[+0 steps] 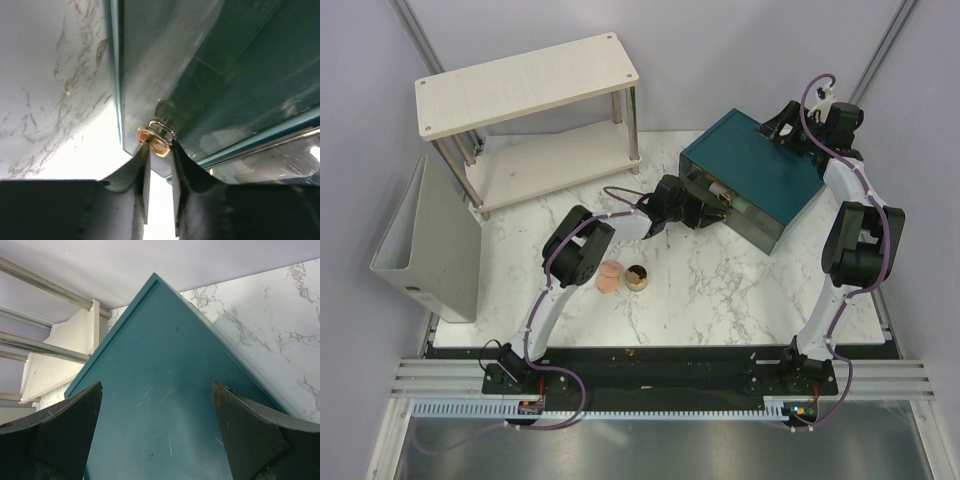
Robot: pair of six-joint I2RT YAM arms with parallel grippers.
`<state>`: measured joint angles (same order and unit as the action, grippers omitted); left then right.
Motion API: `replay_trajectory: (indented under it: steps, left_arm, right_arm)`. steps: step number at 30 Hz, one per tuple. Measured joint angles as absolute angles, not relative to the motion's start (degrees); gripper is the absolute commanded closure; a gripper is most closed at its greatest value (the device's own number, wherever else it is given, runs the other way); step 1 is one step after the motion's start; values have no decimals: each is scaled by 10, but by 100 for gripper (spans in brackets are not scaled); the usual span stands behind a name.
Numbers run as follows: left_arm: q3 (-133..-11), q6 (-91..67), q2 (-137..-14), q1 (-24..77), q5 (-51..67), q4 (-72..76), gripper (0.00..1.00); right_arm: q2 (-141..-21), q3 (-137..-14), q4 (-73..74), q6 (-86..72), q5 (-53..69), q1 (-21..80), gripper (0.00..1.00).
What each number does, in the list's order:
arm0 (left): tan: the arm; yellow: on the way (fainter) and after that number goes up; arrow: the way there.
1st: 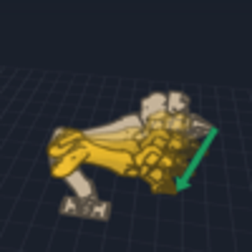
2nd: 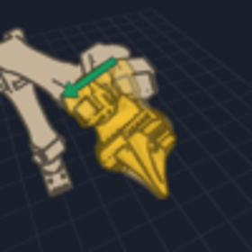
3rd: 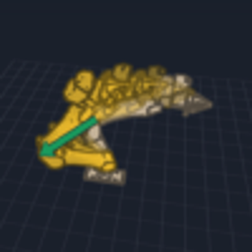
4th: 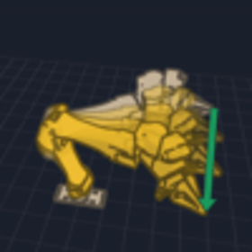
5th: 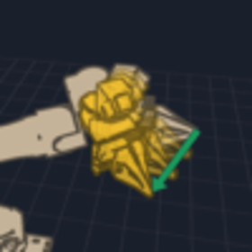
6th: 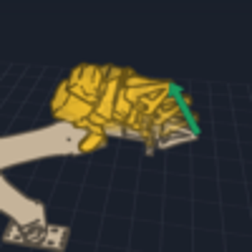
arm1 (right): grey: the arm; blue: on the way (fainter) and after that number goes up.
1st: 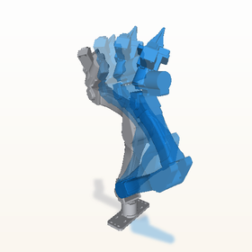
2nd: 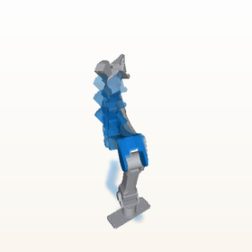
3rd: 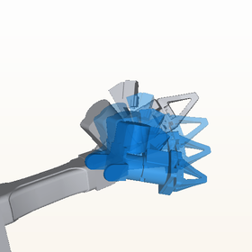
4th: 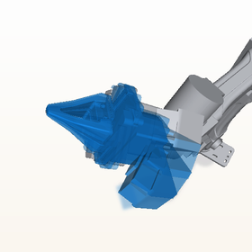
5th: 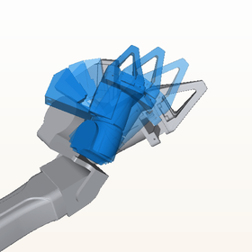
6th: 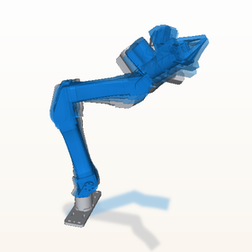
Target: Organize the makeup
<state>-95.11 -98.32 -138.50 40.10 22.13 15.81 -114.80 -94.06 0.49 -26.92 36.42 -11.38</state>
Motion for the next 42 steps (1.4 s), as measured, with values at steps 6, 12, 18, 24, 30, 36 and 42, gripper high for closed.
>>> replay_trajectory:
  steps: [6,12,18,24,30,36,42]
  left_arm:
    - [-953,-983,-1385,401,225,160,92]
    - [-929,-983,-1377,400,223,183,95]
    - [-881,-976,-1346,395,228,189,96]
    - [-853,-959,-1324,389,241,178,97]
    - [-821,-920,-1289,383,256,137,97]
    - [-770,-882,-1244,377,263,110,98]
    - [-738,-853,-1208,373,267,73,93]
  right_arm:
    - [-1148,-936,-3,-272,367,-114,2]
    - [-1146,-931,-7,-273,368,-114,2]
    - [-1143,-925,-13,-277,374,-114,2]
    - [-1143,-922,-19,-280,377,-114,2]
    - [-1143,-919,-25,-284,377,-114,2]
    - [-1143,-916,-30,-288,378,-114,2]
    - [-1138,-907,-38,-290,378,-114,2]
